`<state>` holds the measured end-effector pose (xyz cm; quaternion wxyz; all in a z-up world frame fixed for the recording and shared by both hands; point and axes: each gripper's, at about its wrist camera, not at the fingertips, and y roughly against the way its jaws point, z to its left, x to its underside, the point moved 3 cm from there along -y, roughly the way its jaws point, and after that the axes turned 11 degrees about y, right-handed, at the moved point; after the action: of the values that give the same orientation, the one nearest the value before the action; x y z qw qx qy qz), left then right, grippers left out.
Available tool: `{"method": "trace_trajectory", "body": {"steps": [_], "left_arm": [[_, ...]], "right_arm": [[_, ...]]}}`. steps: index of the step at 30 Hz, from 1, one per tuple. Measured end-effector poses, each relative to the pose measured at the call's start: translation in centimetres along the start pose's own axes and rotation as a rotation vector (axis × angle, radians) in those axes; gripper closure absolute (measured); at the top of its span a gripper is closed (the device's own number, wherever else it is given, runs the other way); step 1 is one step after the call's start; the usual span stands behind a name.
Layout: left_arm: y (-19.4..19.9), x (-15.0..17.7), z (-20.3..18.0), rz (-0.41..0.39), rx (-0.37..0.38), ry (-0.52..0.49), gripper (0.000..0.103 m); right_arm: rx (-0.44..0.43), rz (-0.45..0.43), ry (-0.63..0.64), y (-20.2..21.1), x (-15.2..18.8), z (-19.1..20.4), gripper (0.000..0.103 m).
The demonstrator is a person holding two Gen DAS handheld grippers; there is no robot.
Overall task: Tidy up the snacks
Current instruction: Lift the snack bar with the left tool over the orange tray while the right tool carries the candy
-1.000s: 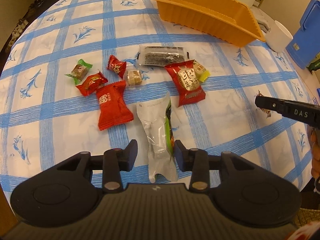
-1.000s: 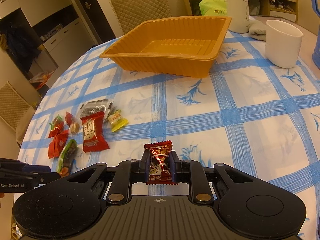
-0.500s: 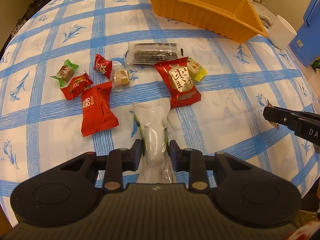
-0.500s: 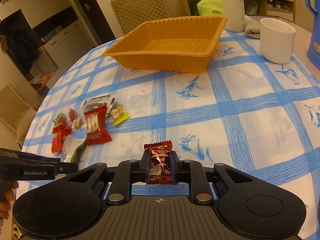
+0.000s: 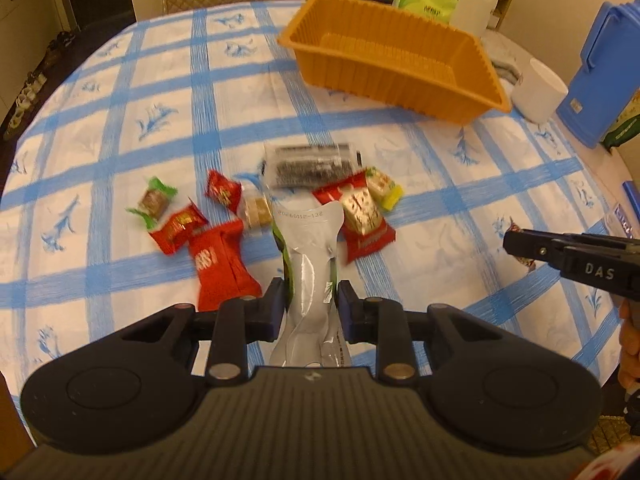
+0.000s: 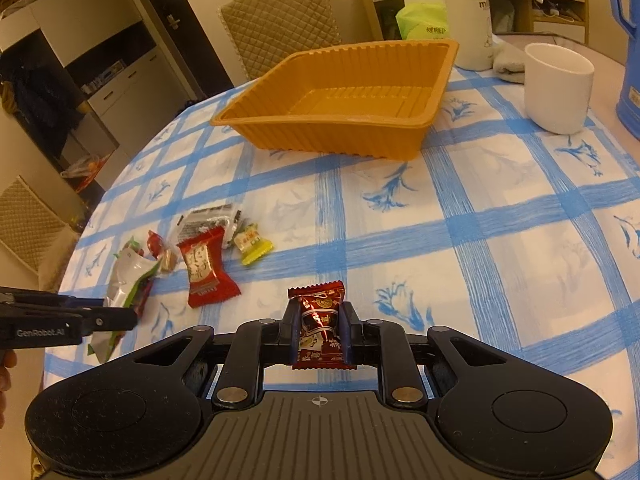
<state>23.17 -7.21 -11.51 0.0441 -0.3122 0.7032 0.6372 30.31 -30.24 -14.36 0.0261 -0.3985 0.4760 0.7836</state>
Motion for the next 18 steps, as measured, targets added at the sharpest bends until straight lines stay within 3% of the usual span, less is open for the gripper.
{"method": "trace_trajectory", "body": {"steps": [6, 18], "left_arm": [[1.3, -2.9, 0.2, -0.051, 0.030, -0.030, 0.078], [0.4, -10.6, -1.8, -0.126, 0.099, -0.127, 0.078]], "right_arm": [[-0.021, -0.033, 0.018, -0.3, -2.6, 1.0, 0.083], [-0.008, -0.133, 0.030, -1.0, -9.5, 0.7, 0.083]]}}
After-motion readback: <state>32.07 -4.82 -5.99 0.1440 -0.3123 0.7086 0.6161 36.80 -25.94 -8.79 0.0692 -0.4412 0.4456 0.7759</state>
